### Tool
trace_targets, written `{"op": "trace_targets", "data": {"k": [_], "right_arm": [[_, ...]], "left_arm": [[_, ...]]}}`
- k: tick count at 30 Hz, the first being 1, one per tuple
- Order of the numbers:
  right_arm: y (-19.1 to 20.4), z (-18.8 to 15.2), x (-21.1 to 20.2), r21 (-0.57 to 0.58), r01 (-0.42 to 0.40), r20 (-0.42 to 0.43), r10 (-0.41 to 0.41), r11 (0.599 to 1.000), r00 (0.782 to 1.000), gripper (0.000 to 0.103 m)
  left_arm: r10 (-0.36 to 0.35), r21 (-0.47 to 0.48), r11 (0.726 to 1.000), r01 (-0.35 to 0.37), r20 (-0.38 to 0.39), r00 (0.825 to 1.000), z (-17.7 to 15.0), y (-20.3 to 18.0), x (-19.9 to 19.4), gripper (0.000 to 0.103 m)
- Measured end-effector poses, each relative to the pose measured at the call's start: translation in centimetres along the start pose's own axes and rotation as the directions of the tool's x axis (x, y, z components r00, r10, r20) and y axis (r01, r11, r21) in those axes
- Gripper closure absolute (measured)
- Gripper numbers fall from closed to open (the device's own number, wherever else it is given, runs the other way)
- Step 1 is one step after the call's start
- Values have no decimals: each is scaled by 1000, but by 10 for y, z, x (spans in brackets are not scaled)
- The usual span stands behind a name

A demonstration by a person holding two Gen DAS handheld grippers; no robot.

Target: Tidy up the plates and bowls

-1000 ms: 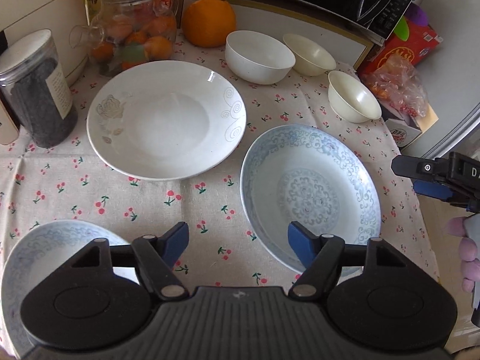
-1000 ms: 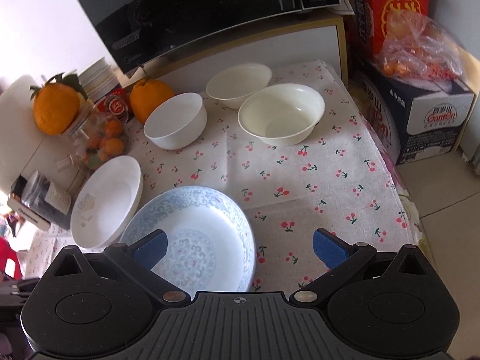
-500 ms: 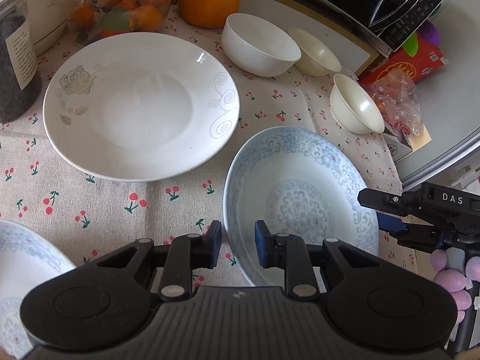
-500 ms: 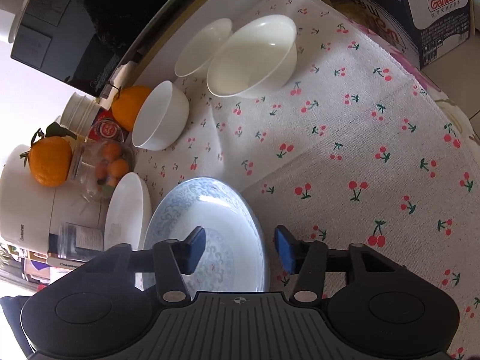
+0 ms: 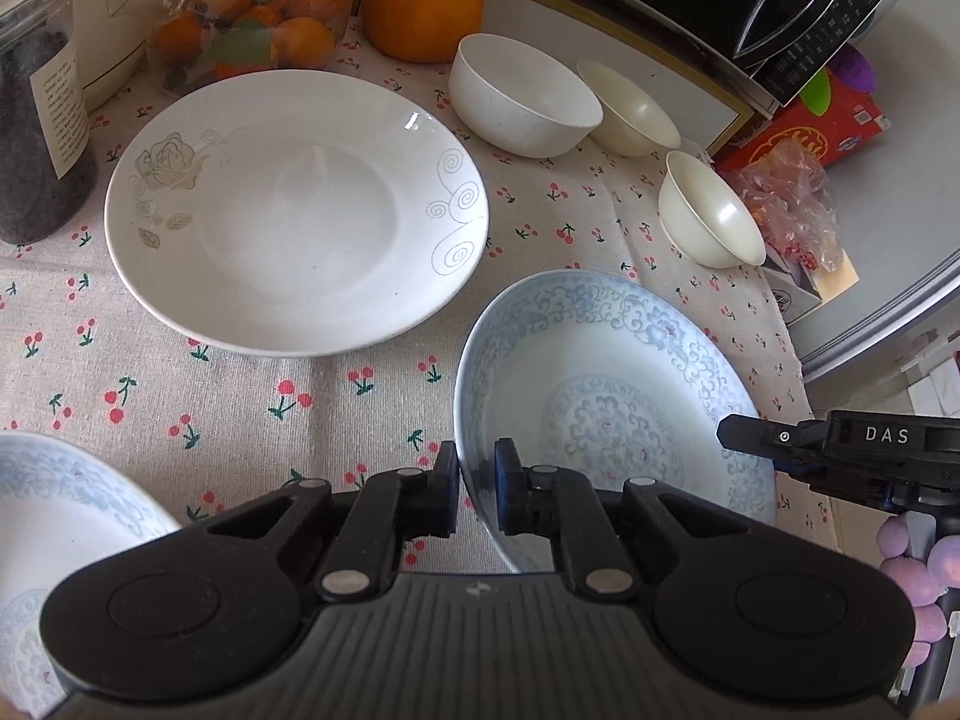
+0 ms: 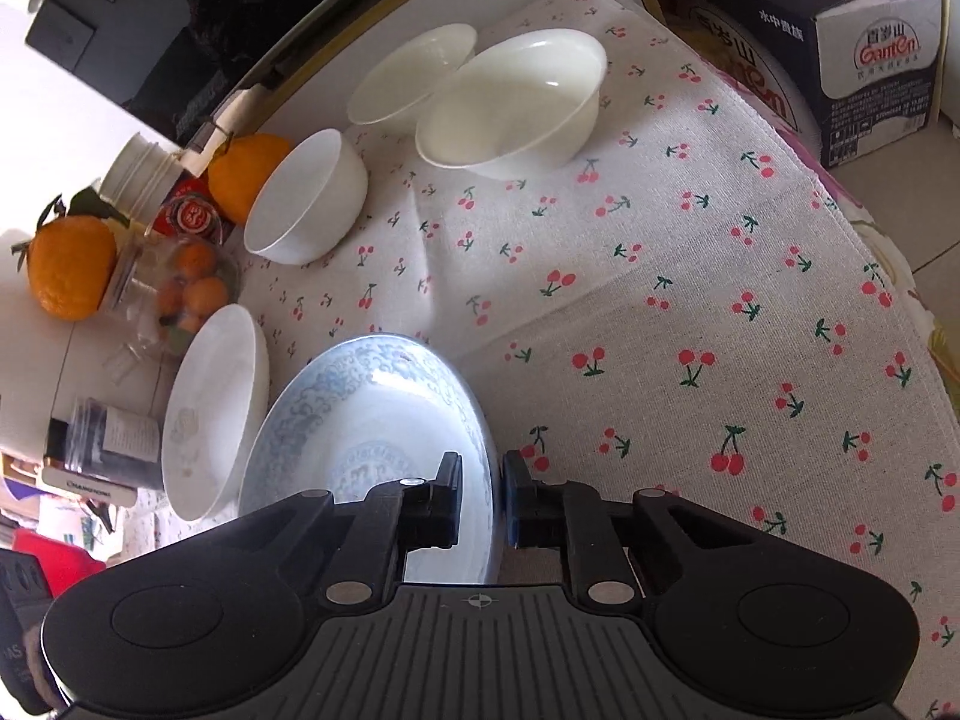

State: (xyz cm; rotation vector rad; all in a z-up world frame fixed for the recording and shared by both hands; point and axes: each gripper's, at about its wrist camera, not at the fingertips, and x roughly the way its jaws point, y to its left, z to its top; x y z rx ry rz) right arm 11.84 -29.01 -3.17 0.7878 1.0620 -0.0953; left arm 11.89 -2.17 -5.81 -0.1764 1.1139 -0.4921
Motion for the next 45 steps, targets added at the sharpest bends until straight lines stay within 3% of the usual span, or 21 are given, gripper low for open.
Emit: {"op": "trace_targets", "data": {"k": [21, 31, 35, 37, 41, 45], "right_arm": [[29, -34, 6, -58, 31, -119, -38, 998, 992, 88], [32, -33, 6, -75, 33, -129, -42, 997, 991, 86], [35, -33, 4, -109, 48, -116, -60, 993, 991, 85], [34, -33, 3, -119, 64, -113, -78, 991, 990, 79], [33, -33, -2, -137, 88, -85, -100, 987, 991, 69], [40, -36, -12, -201, 99, -6, -103, 974, 995, 35]], "left_arm": [[113, 81, 991, -110, -34, 993, -15, 12, -15, 91], [113, 90, 990, -109, -32, 993, -16, 11, -16, 90], [111, 84, 990, -109, -25, 993, -16, 11, -19, 81], [110, 87, 990, -108, -20, 994, -17, 9, -22, 77], [93, 106, 990, -92, -5, 996, -22, 5, -30, 59], [67, 126, 990, -68, 13, 998, -26, 2, -39, 41]]}}
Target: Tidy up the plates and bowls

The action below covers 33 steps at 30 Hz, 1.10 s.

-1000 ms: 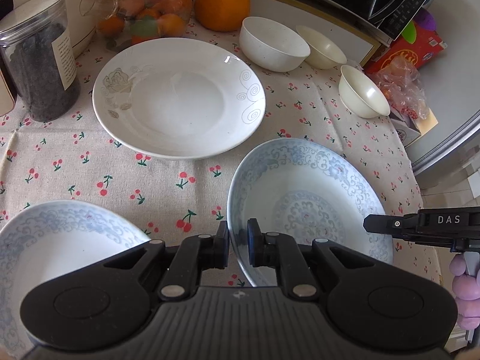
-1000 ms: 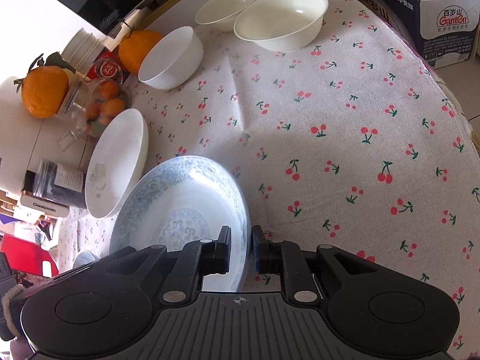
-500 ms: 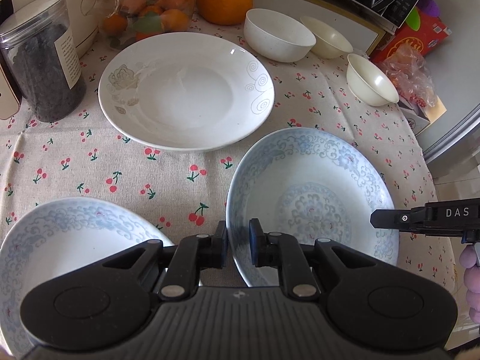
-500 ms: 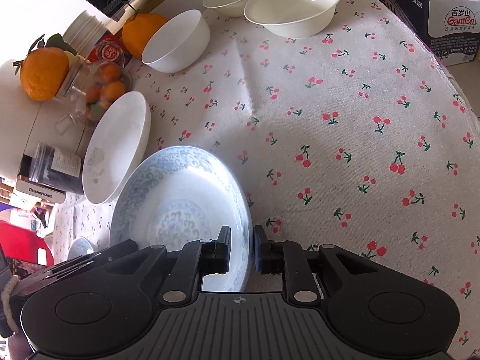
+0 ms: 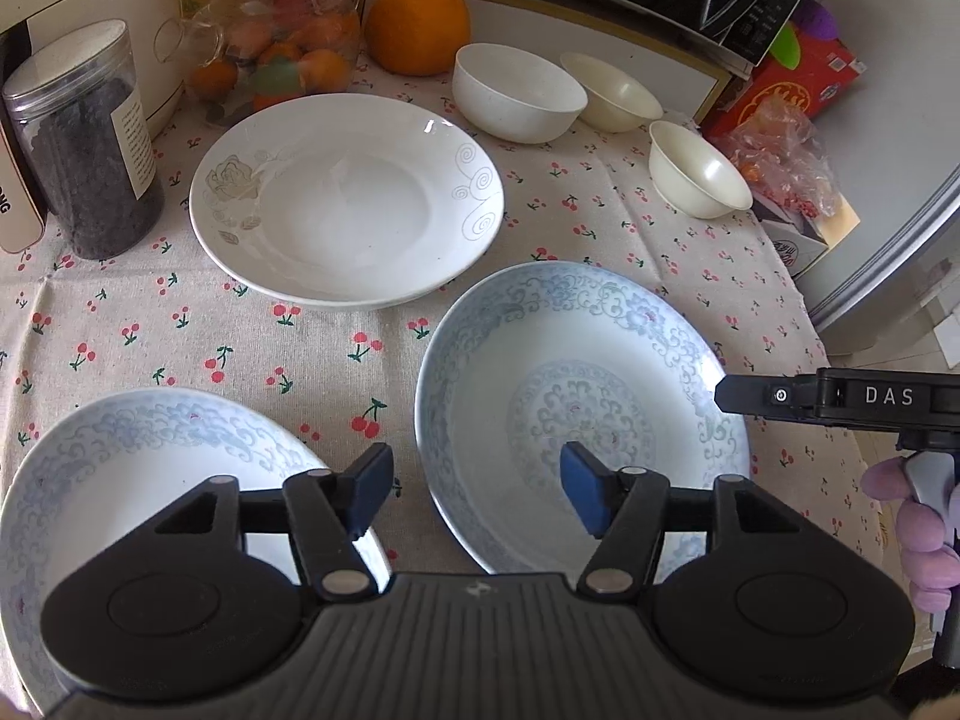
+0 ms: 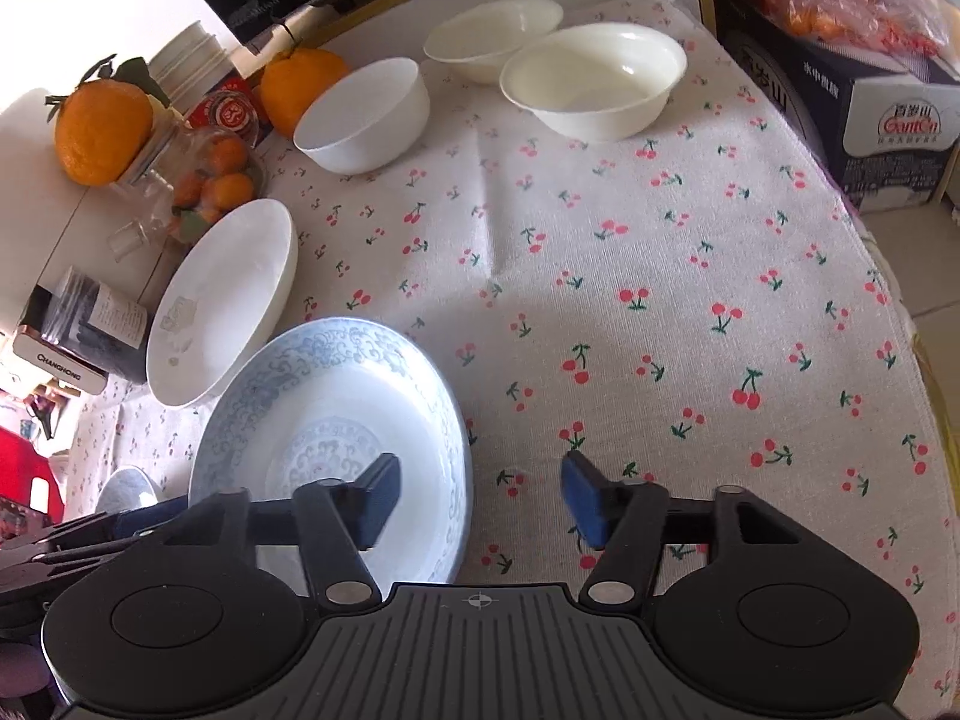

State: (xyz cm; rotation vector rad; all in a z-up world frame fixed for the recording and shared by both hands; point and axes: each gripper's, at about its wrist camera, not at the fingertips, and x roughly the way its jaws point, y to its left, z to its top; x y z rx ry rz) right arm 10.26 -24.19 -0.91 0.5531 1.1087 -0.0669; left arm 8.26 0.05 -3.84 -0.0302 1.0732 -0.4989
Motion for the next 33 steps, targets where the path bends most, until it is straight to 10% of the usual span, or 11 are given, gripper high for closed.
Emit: {"op": "trace_targets", "data": {"k": [13, 33], "right_arm": [[52, -29, -46, -306, 27, 252, 53, 952, 966, 16], [126, -83, -38, -467, -82, 187, 189, 881, 964, 5]], "left_arm": [[7, 143, 990, -22, 103, 995, -22, 2, -38, 11], [201, 132, 962, -241, 258, 945, -59, 65, -83, 1]]}}
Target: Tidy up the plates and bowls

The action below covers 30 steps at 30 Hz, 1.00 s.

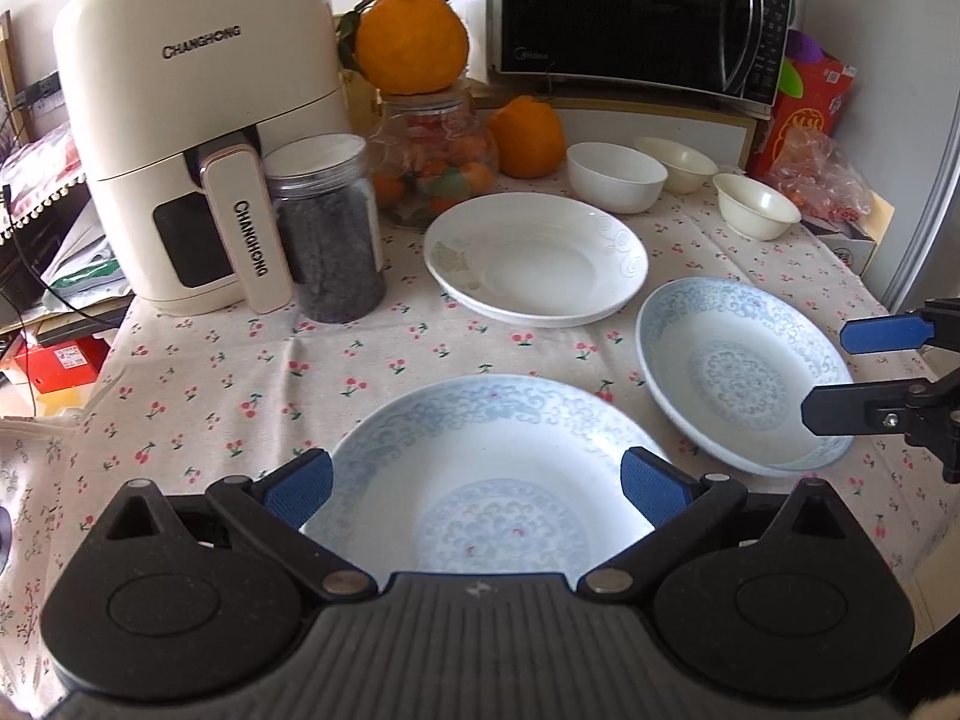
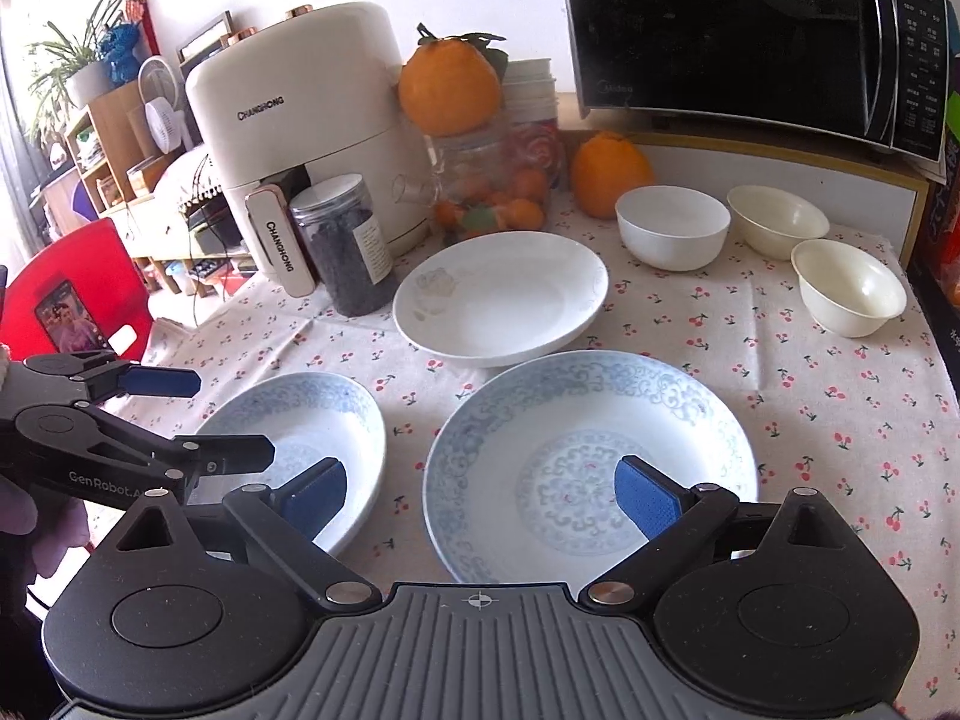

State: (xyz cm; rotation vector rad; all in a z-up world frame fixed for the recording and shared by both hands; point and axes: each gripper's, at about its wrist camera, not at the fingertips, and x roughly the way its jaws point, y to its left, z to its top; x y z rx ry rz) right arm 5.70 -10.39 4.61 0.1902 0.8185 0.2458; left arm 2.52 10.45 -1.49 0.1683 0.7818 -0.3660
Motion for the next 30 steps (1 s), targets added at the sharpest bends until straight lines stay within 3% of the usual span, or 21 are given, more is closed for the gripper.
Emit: {"op": "trace_targets", "data": {"k": [4, 8, 13, 21, 30], "right_arm": [[17, -4, 8, -12, -62, -23, 62, 998, 998, 5], [36, -10, 13, -21, -151, -27, 151, 988, 988, 5], [58, -15, 25, -45, -208, -56, 206, 977, 977, 5], [75, -29, 50, -27, -210, -117, 205, 977, 972, 5], [77, -40, 73, 16, -192, -177, 192, 981, 965, 5]], "left_arm": [[28, 4, 1000, -27, -12, 1000, -9, 21, 1, 1], [22, 31, 999, -22, -15, 1000, -18, 41, 2, 1], [4, 9, 1000, -4, -30, 1000, -30, 64, 6, 3], [-82, -49, 996, 79, -74, 994, -42, 84, 15, 7], [-130, -120, 986, 115, -126, 984, -42, 93, 27, 24]]}}
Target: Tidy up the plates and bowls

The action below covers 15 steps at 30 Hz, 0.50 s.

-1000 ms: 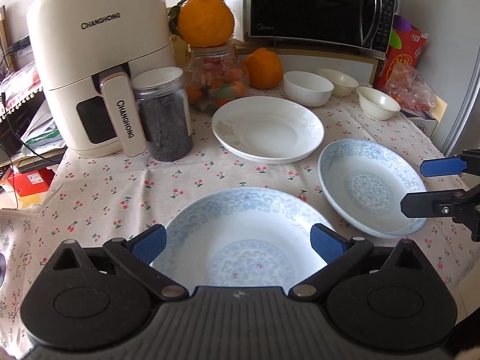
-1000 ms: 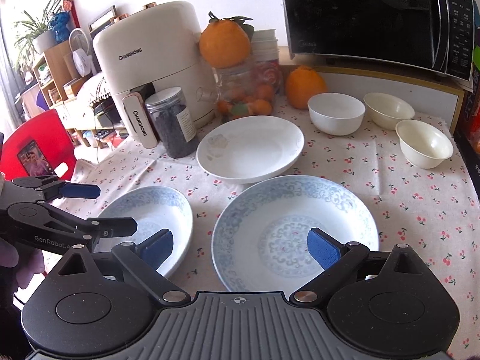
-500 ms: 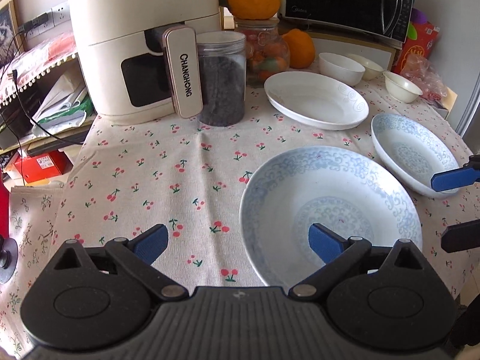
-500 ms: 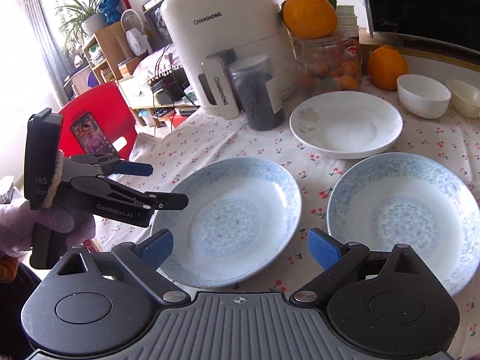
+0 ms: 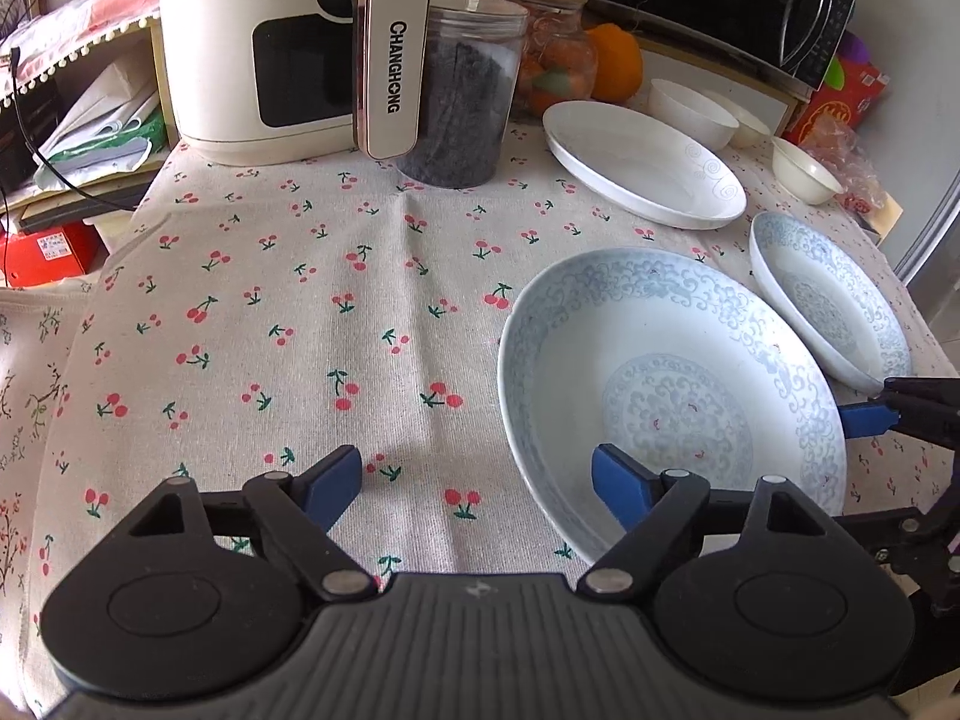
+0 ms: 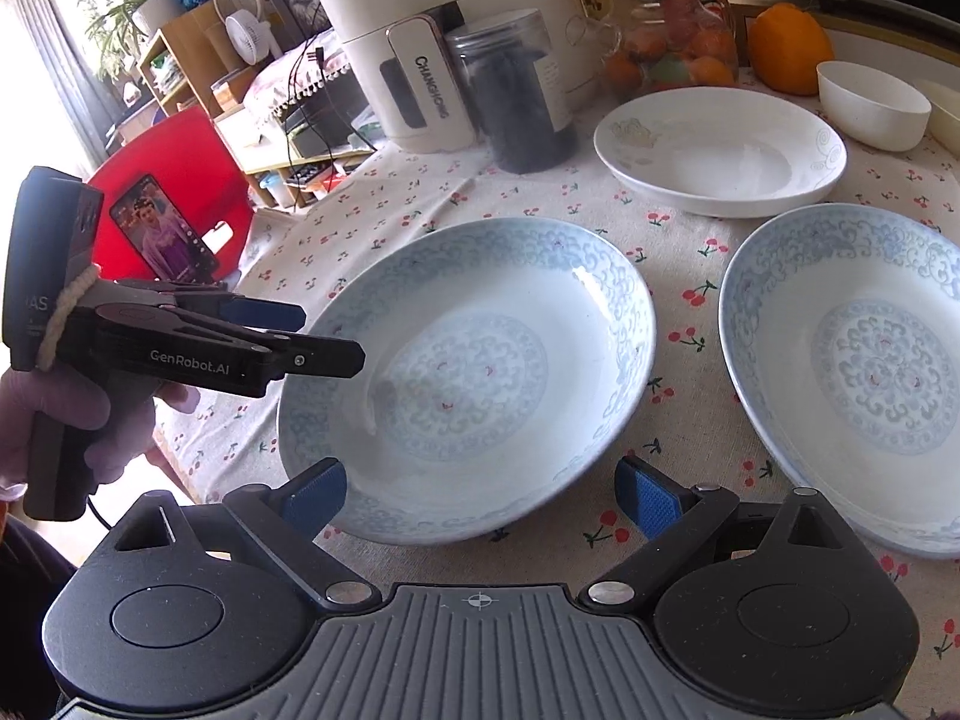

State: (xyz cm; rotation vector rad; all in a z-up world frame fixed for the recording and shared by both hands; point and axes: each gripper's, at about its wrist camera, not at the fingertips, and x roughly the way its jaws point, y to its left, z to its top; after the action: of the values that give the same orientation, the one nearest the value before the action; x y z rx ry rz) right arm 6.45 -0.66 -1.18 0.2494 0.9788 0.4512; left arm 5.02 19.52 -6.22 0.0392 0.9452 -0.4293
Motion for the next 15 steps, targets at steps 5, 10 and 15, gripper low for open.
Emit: {"op": "trace_targets", "data": {"k": [5, 10, 15], "right_arm": [[-4, 2, 4, 20, -5, 14, 5, 1000, 1000, 5], [-4, 3, 6, 15, -7, 23, 7, 1000, 1000, 6], [-3, 3, 7, 1, 13, 29, -13, 1000, 999, 13]], "left_arm": [[-18, -2, 1000, 18, -3, 1000, 3, -1, 1, 36], [-31, 15, 999, 31, -9, 999, 5, -6, 4, 45], [-32, 12, 999, 32, -12, 999, 7, -5, 3, 62]]}}
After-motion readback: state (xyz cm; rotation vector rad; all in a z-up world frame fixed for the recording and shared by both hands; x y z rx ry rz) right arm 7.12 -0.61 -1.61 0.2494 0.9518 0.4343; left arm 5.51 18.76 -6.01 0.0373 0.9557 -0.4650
